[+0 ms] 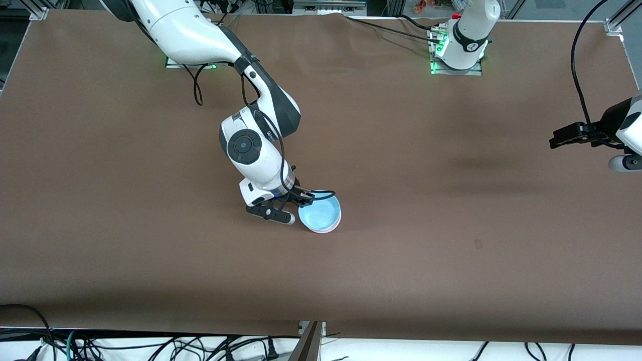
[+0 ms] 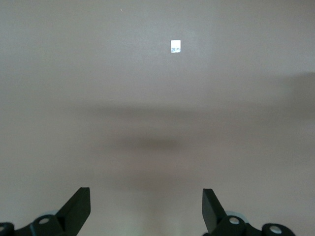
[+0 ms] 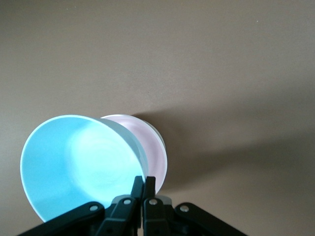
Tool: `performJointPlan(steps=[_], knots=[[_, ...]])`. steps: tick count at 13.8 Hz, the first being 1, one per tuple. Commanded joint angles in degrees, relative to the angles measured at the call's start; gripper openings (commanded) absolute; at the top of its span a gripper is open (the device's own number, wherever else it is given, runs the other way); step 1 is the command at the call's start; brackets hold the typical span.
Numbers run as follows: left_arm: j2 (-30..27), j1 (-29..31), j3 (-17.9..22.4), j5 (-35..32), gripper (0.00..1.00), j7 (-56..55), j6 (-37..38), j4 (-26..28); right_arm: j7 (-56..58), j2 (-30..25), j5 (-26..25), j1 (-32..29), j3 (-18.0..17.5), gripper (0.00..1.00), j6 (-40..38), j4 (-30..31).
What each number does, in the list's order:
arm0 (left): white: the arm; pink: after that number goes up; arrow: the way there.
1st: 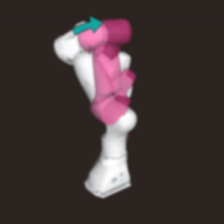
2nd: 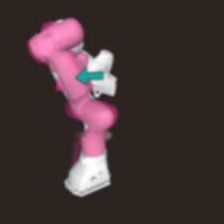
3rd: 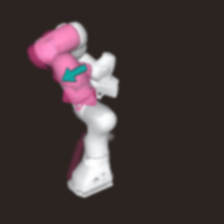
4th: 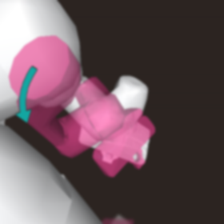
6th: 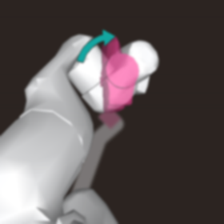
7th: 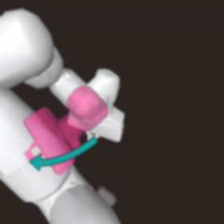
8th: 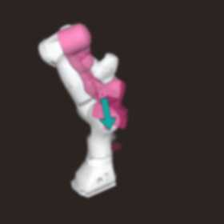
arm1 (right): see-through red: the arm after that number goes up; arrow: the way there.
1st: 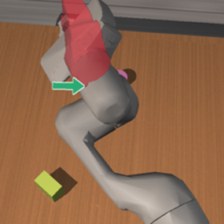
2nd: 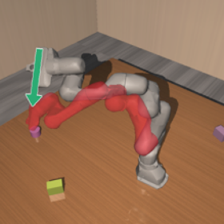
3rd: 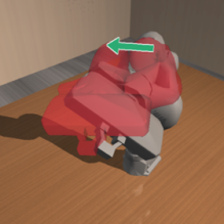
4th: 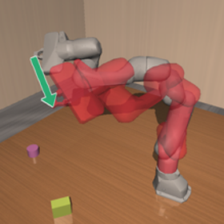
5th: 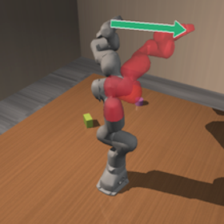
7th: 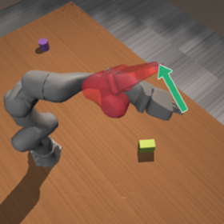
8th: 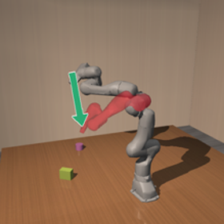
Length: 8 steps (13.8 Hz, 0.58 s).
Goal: Stack pink and blue bowls on white bowl
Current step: 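Lower the blue bowl into the stack and open the right gripper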
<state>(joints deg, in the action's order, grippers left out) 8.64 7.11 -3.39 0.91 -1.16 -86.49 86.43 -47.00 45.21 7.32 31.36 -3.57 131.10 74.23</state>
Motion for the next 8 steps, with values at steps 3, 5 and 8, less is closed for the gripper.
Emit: performJointPlan(steps=[3, 5, 8], knots=[[0.3, 0.2, -0.5, -0.5, 1.0, -0.5, 0.2, -1.1, -0.4, 2.4, 0.8, 0.2, -0.2, 0.0, 1.9, -1.7], [0.3, 0.3, -0.5, -0.5, 1.0, -0.5, 0.1, -1.1, -0.4, 3.1, 0.7, 0.3, -0.2, 0.0, 2.8, -1.7], [0.3, 0.3, -0.5, -0.5, 1.0, -0.5, 0.1, -1.1, -0.3, 3.6, 0.7, 0.3, -0.2, 0.0, 3.1, -1.7]])
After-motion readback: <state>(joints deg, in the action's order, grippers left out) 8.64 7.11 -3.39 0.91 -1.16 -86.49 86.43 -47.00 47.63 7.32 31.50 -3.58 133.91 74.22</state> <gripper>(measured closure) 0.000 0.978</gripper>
